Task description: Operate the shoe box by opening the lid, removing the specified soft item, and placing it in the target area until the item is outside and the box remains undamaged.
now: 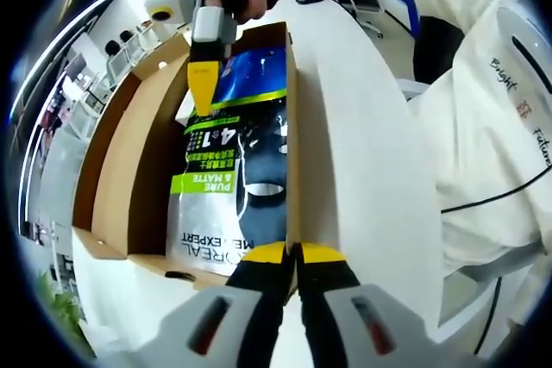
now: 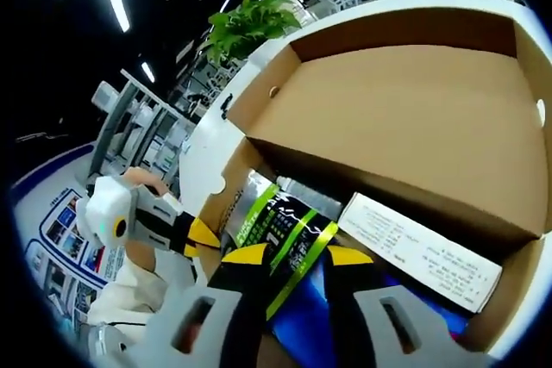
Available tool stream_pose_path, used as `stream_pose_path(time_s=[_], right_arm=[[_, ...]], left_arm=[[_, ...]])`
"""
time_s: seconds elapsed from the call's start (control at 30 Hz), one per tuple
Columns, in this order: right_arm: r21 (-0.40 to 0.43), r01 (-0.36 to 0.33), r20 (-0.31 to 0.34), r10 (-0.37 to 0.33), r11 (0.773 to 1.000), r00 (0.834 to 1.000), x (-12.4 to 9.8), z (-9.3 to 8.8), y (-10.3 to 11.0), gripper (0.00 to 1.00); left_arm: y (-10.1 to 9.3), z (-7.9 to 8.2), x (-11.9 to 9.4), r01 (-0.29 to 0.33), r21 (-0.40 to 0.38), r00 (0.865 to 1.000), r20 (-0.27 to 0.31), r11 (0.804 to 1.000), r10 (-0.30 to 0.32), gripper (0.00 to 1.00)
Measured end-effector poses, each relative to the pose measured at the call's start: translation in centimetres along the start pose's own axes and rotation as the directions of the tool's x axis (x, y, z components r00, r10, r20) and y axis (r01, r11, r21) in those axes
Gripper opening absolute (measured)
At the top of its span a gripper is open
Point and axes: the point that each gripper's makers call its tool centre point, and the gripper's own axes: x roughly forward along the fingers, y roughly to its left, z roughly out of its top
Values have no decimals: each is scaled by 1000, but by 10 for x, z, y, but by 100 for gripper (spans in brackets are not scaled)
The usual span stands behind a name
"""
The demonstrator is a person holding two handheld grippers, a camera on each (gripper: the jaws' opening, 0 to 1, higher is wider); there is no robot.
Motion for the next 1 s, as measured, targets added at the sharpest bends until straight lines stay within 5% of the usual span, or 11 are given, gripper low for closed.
stream_pose_path(time_s=[0.3,0.47,0.67,0.77,0.8,0.9,1.0], right_arm=[[-17,7,69,-6,1000,998,8,2,4,25],[16,-23,65,22,1000,998,4,1,7,17],[58,-189,154,179,980,972,-4,13,21,15],[58,-201,151,191,978,970,-4,13,24,11],[49,-315,155,304,948,940,-2,20,47,11],[-54,-214,173,220,975,960,8,26,43,13],[-23,-208,133,209,978,969,17,21,43,8]], left_arm=[[1,0,2,10,-6,1000,5,1000,-10,3],[0,0,2,11,0,1000,10,1000,-11,3],[1,0,2,20,13,1000,11,1000,-20,3],[1,0,2,21,17,1000,11,1000,-21,3],[0,0,2,19,19,1000,15,1000,-19,3],[0,0,2,21,17,1000,13,1000,-21,3],[0,0,2,17,18,1000,13,1000,-17,3]])
